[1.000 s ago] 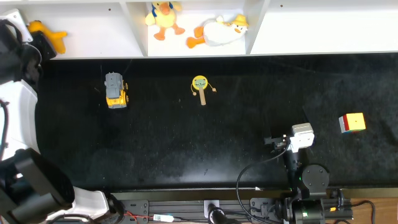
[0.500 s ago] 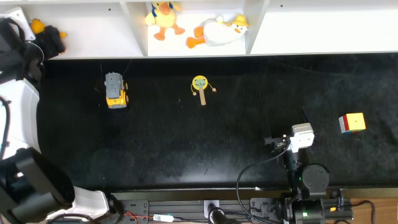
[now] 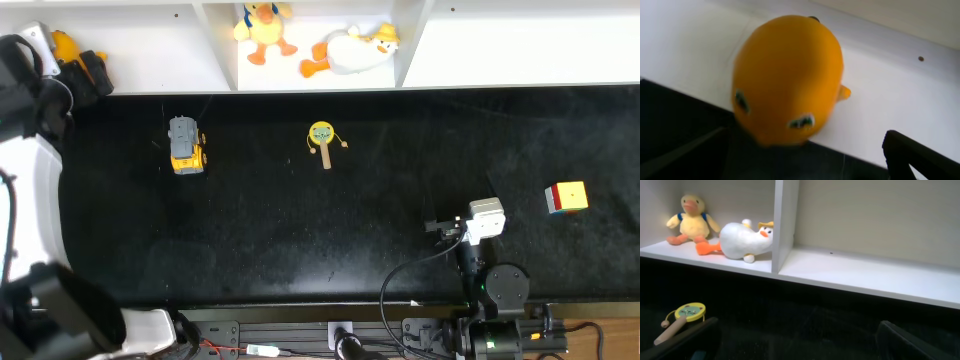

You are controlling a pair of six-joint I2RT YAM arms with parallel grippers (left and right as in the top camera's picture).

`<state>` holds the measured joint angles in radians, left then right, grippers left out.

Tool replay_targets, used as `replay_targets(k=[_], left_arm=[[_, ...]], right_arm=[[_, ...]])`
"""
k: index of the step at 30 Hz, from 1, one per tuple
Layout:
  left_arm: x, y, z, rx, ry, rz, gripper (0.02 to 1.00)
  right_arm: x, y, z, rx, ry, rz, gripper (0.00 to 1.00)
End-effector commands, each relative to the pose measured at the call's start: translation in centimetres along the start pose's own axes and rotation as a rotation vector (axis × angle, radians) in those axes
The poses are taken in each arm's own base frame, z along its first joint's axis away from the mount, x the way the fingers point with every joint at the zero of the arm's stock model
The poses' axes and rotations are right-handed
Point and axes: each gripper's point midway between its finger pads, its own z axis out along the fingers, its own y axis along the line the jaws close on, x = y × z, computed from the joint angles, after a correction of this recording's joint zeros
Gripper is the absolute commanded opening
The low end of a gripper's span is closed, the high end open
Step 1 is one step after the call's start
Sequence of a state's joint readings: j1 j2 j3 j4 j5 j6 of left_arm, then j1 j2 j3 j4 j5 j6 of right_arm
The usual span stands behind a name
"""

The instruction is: Store Toys

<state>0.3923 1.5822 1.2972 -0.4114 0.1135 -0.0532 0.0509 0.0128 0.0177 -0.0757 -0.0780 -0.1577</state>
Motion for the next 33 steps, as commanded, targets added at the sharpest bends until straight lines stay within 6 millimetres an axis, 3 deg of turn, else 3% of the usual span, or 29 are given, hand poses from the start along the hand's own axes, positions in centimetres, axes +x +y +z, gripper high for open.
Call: replay_targets(k=[1,8,14,17,26,30,33], left_arm=[[1.6,0.1,-3.0,-0.025,-0.031,0.017,0.998],[7.3,-0.5,-7.8,-0.013,-0.075,0.017,0.998],[12.1,-3.6,-8.2,0.063,-0.023,0.072,0.998],[14.1,-6.2,-7.8,0.12,0.02,0.113,0.998],[17.7,-9.7,-4.2,0.198,0.154,0.147,0.998],[19.6,-10.2,-2.1,0.212,0.222,0.156,0.998],[19.9,-10.3,-0.6,0.208,0.225,0.157,0.998]], right_arm=[[0.3,-0.1,0.0,0.005,-0.001,0.004,0.996],[0.3,-0.1,0.0,0.005,-0.001,0.004,0.996],[0.3,-0.1,0.0,0.005,-0.001,0.004,0.993],[0.3,-0.1,0.0,0.005,-0.001,0.004,0.996],[0.3,-0.1,0.0,0.005,-0.001,0.004,0.996],[0.3,-0.1,0.0,0.005,-0.001,0.004,0.996],[0.3,-0.1,0.0,0.005,-0.001,0.004,0.998]])
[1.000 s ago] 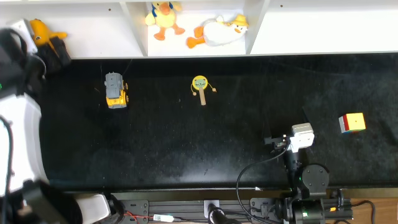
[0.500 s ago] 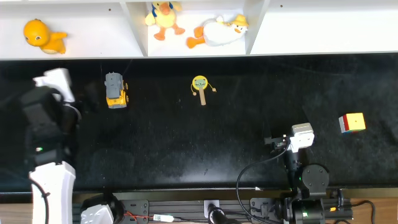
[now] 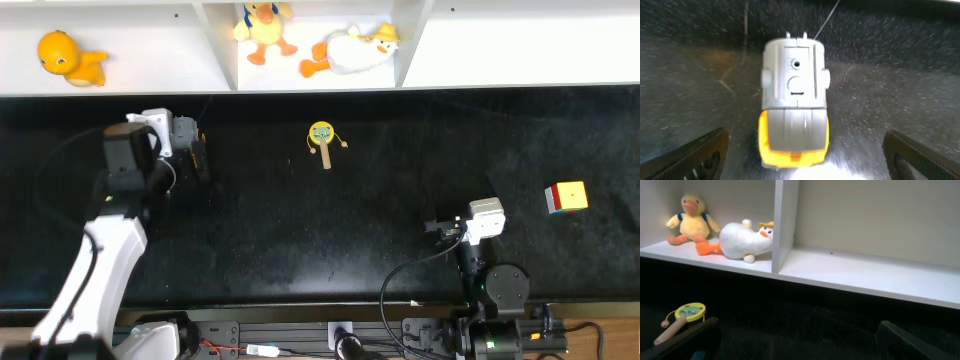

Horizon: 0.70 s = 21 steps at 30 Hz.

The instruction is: Store Toys

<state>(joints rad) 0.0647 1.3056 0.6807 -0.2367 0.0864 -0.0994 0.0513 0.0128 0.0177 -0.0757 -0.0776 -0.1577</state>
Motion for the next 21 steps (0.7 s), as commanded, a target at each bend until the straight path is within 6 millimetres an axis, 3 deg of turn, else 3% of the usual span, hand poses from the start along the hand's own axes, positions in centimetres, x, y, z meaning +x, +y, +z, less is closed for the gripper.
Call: replay_targets(k=[1,4,6,9,12,15,21], left_arm=[[0.6,-0.3,1.9,0.02,0.021,-0.011,0.998],[0.6,-0.2,2.9,0.019,0.02,-0.011,1.0],[0.5,-0.2,3.4,0.02,0.014,-0.01,0.952],[0.3,-0.2,3.9,0.02,0.01,-0.01,0.836],[0.3,-0.2,4.0,0.02,0.014,-0.01,0.617],[0.4,-0.2,4.0,0.02,0.019,-0.01,0.503],[0.1,-0.2,3.6,0.019,0.011,-0.009,0.454]], right_arm=[[0.3,-0.1,0.0,0.005,-0.001,0.004,0.996],[0.3,-0.1,0.0,0.005,-0.001,0.004,0.998],[0.3,-0.1,0.0,0.005,-0.001,0.004,0.993],[0.3,-0.1,0.0,0.005,-0.001,0.004,0.996],[0.3,-0.1,0.0,0.005,-0.001,0.004,0.993],[0.3,-0.1,0.0,0.005,-0.001,0.004,0.996],[0.3,-0.1,0.0,0.005,-0.001,0.004,0.993]])
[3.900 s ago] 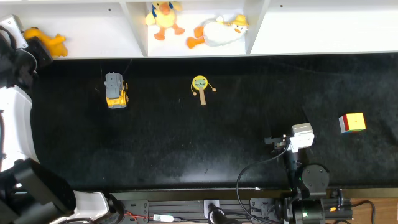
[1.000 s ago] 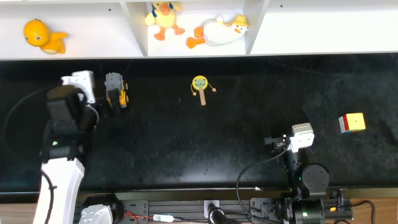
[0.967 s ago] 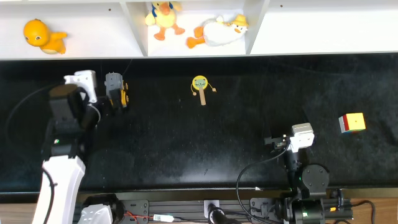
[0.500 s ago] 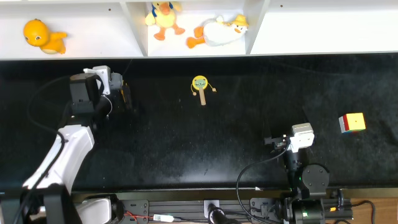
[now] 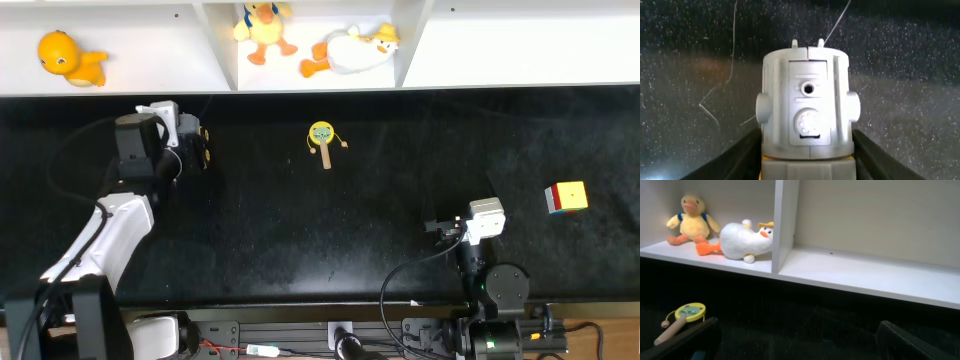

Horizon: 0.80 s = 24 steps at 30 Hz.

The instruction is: Store Toys

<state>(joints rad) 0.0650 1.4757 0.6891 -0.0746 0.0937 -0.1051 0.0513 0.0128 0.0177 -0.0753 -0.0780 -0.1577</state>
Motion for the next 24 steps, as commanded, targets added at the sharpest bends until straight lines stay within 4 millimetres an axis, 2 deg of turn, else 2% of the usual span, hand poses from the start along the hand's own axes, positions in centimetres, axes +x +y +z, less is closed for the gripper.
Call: replay_targets(k=[1,7,15,19,24], left_arm=[[0.1,-0.4,-0.6,0.009,0.006,-0.002,0.452],[-0.8,0.1,-4.3,-0.04,-0.035,0.004,0.439],[-2.4,-0.5,-8.8,-0.03,-0.122,0.014,0.435],[-4.9,-0.9,-9.9,-0.026,-0.163,0.025,0.435],[-8.7,-1.3,-10.0,-0.024,-0.193,0.046,0.426]], right_arm=[[0.3,-0.1,0.0,0.005,0.0,0.005,0.996],[0.3,-0.1,0.0,0.005,0.0,0.005,0.993],[0.3,-0.1,0.0,0.005,0.0,0.005,0.996],[0.3,-0.1,0.0,0.005,0.0,0.005,0.996],[0.3,-0.1,0.0,0.005,0.0,0.005,0.998]])
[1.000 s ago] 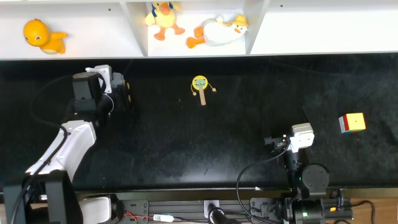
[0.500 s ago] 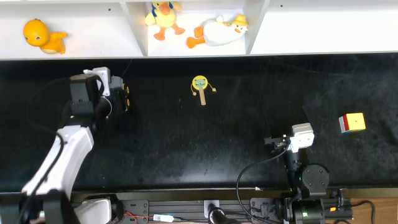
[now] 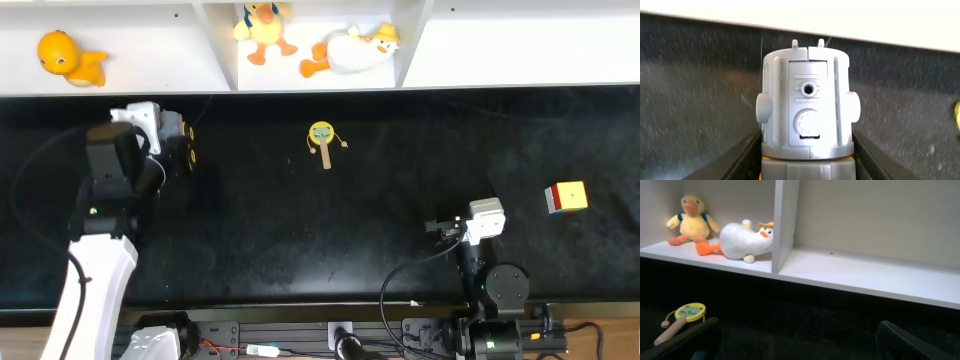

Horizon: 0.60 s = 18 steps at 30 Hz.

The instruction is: Store Toys

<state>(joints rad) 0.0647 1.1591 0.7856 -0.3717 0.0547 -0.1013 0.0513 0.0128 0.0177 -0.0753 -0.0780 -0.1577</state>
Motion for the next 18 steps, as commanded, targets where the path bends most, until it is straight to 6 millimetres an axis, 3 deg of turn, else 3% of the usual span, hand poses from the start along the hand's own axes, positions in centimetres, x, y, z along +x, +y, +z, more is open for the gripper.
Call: replay_targets(k=[1,9,18], left_arm=[[-5.2,-0.7,-0.3,0.004,-0.075,0.034,0.428],[-9.9,-1.2,3.3,0.007,-0.051,0.056,0.426],[-12.2,-1.2,8.2,0.005,-0.026,0.056,0.428]], right_arm=[[0.3,-0.1,0.0,0.005,0.0,0.005,0.998],[0.3,-0.1,0.0,0.005,0.0,0.005,0.996],[0.3,-0.1,0.0,0.005,0.0,0.005,0.996]])
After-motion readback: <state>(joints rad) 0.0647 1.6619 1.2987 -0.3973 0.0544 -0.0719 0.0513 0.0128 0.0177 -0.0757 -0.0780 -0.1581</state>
